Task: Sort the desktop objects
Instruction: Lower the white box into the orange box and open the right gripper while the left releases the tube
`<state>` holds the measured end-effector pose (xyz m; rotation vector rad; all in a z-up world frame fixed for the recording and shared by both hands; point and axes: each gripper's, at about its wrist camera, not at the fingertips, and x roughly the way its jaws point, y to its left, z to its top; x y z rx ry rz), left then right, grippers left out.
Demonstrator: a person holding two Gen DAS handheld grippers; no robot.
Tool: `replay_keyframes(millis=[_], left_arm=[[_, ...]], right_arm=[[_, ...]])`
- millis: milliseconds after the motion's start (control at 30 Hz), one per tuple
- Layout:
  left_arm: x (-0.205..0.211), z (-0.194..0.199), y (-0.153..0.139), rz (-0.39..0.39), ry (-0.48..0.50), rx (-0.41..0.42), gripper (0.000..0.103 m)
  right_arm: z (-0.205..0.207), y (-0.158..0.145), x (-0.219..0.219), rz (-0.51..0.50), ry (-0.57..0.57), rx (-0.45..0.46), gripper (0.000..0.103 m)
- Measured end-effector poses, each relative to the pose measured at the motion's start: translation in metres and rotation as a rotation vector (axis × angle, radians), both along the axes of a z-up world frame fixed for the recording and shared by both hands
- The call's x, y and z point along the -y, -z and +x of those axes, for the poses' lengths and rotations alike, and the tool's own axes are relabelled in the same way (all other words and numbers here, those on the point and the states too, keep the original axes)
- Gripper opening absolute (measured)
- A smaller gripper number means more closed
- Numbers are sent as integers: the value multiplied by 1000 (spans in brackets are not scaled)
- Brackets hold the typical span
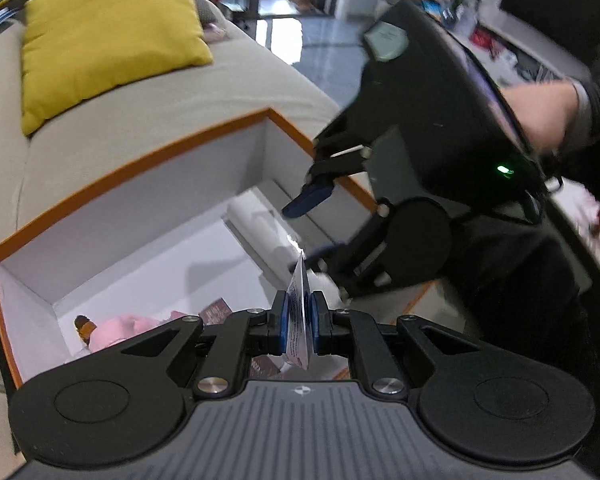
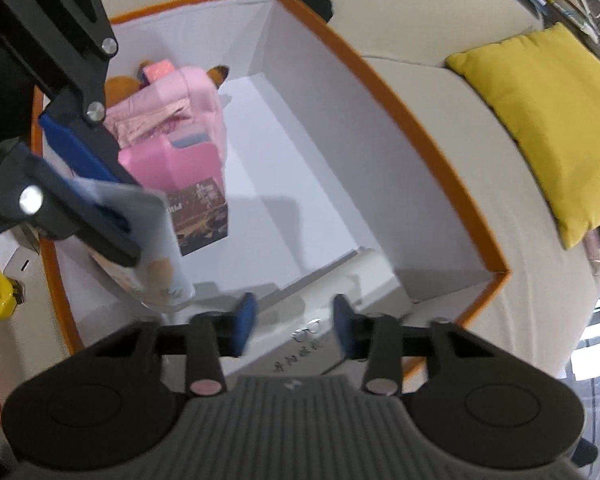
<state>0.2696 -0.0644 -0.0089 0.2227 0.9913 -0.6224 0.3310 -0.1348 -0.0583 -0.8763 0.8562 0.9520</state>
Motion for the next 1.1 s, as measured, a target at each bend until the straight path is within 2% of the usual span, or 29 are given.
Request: replay_keyframes(millis=[133, 367, 467, 533, 800, 867, 967, 1100], left_arm=[[5, 1, 8, 53, 51, -24, 12], [13, 2, 21, 104, 119, -39, 12], [16, -1, 25, 119, 139, -36, 13], [16, -1, 24, 109, 136, -26, 13], [14, -5, 20, 91, 139, -3, 12], [16, -8, 21, 90, 140, 12, 5], [18, -13, 18, 109, 169, 52, 2], [18, -9, 9, 133, 225, 74, 2]], right_arm=[[-10, 7, 6, 10, -34, -35, 23], [-15, 20, -4, 33, -94, -114, 19], [-10, 22, -2, 39, -74, -156, 18], [-8, 23, -2, 33, -69, -192, 14], [-2, 26, -1, 0, -33, -250, 12], [-1, 25, -1, 3, -24, -248, 12], [-2, 23, 1, 10, -22, -244, 12], [2, 19, 4, 59, -17, -308, 12]])
